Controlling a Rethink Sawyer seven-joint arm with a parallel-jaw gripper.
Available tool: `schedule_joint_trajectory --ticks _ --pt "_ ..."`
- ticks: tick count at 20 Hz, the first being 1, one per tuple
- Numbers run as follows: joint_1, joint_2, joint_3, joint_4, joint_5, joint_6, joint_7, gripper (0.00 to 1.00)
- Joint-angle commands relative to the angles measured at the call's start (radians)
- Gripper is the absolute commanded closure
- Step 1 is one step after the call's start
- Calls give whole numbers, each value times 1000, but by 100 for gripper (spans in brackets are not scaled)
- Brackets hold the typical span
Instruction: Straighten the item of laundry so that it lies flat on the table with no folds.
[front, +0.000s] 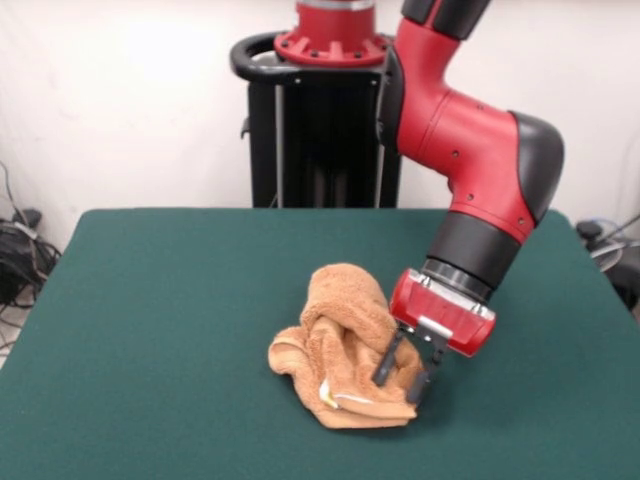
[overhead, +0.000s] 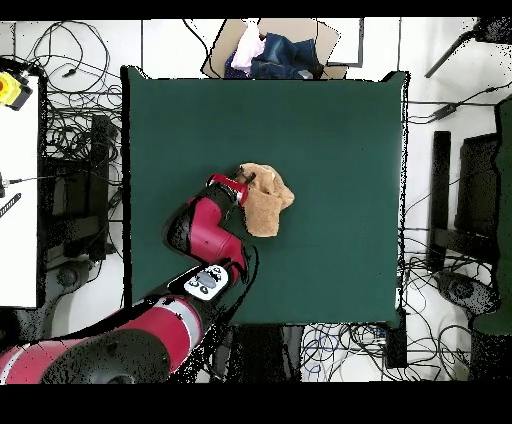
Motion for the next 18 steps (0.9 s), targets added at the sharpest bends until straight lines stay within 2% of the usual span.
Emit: schedule_joint_trajectory --ticks 1,10,16,18 --pt "-32 22 64 -16 -28 -46 240 0" --pt "-57 32 103 -20 -60 -105 296 0" --pt "-19 22 84 9 15 -86 258 0" --pt "3 26 65 16 64 -68 227 0"
